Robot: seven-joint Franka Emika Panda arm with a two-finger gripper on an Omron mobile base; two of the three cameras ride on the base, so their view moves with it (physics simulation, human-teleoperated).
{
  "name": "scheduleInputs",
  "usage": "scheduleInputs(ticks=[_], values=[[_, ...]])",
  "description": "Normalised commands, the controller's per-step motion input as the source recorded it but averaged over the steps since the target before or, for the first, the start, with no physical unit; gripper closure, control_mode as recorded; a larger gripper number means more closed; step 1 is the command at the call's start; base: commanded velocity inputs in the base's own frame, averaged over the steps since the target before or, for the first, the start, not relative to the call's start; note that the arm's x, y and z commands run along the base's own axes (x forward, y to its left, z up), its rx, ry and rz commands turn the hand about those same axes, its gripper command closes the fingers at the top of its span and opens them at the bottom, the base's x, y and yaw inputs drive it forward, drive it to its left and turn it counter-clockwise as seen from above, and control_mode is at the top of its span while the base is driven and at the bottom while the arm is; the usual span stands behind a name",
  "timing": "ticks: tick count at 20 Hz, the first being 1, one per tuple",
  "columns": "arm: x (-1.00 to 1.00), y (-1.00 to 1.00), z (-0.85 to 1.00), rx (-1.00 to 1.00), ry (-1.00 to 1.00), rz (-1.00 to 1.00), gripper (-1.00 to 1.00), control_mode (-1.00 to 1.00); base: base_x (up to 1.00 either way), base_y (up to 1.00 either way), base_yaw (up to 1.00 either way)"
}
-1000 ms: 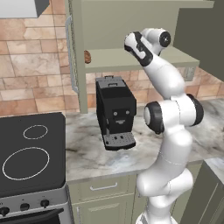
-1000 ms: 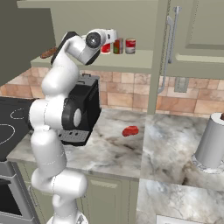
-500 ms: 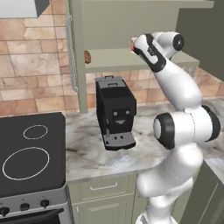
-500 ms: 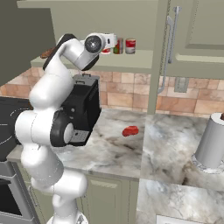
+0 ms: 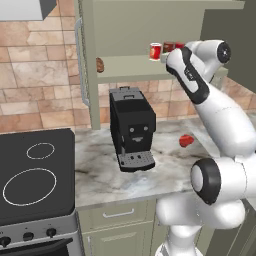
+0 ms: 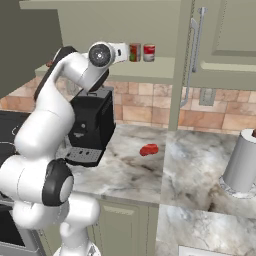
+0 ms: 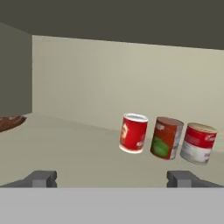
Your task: Pick the cans from the counter and place them in their designated side in the cabinet.
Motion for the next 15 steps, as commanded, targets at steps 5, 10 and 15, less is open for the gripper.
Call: scheduleInputs(ticks=[5,10,15], values=[[-0.97,0.0,0.0,-0.03,0.0,0.04,-1.0,-1.0,0.0,0.0,0.0],[-0.92,0.0,0.0,-0.06,0.0,0.04,-1.0,-1.0,0.0,0.0,0.0],[-0.87,0.0,0.0,-0.09,0.03,0.03,-1.0,-1.0,0.0,0.0,0.0]])
